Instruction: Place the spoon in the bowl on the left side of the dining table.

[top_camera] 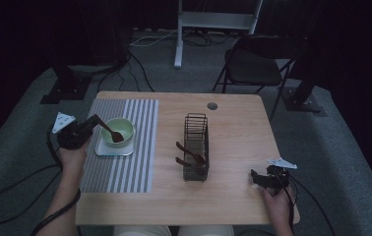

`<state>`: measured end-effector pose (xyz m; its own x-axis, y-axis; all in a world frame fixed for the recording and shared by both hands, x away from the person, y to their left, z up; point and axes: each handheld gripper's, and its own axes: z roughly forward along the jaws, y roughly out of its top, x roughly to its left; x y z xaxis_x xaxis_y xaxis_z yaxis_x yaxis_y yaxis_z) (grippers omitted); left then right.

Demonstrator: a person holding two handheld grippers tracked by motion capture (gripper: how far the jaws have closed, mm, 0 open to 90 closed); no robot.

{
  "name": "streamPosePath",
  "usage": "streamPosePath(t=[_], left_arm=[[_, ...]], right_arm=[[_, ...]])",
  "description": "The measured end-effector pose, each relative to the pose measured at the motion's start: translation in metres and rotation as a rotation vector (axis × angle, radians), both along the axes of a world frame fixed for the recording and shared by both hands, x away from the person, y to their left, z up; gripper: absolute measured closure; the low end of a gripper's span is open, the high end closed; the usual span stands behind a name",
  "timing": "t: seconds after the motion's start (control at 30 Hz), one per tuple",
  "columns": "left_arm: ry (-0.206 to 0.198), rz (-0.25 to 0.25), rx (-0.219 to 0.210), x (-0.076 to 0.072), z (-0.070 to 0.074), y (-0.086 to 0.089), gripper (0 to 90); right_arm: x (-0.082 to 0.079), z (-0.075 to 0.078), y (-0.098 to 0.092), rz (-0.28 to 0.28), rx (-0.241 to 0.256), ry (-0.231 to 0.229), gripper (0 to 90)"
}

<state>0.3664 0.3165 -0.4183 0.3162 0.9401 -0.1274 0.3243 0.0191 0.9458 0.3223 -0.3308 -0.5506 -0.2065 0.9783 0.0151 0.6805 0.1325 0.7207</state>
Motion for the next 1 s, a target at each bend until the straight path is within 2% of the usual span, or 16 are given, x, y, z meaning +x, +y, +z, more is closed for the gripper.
streamPosePath(t=[0.17,0.33,0.43,0.53,0.57,0.67,0.77,1.0], left_arm=[[0.015,0.008,-0.008,-0.010,-0.011,0.004,83.8],[0.026,0.021,0.007,-0.024,-0.023,0.007,83.9],[0.043,0.023,-0.018,-0.035,-0.034,0.013,83.9],[0.050,0.028,-0.033,-0.040,-0.039,0.015,83.8],[0.060,0.033,-0.052,-0.043,-0.045,0.018,83.9],[0.071,0.033,-0.054,-0.045,-0.050,0.018,83.8],[0.077,0.037,-0.070,-0.048,-0.063,0.018,83.7],[0.089,0.039,-0.053,-0.050,-0.077,0.015,83.5]], right_arm=[[0.000,0.000,0.000,0.000,0.000,0.000,12.2],[0.000,0.000,0.000,0.000,0.000,0.000,12.2],[0.000,0.000,0.000,0.000,0.000,0.000,12.2],[0.000,0.000,0.000,0.000,0.000,0.000,12.2],[0.000,0.000,0.000,0.000,0.000,0.000,12.2],[0.000,0.000,0.000,0.000,0.000,0.000,12.2],[0.000,0.000,0.000,0.000,0.000,0.000,12.2],[0.000,0.000,0.000,0.000,0.000,0.000,12.2]])
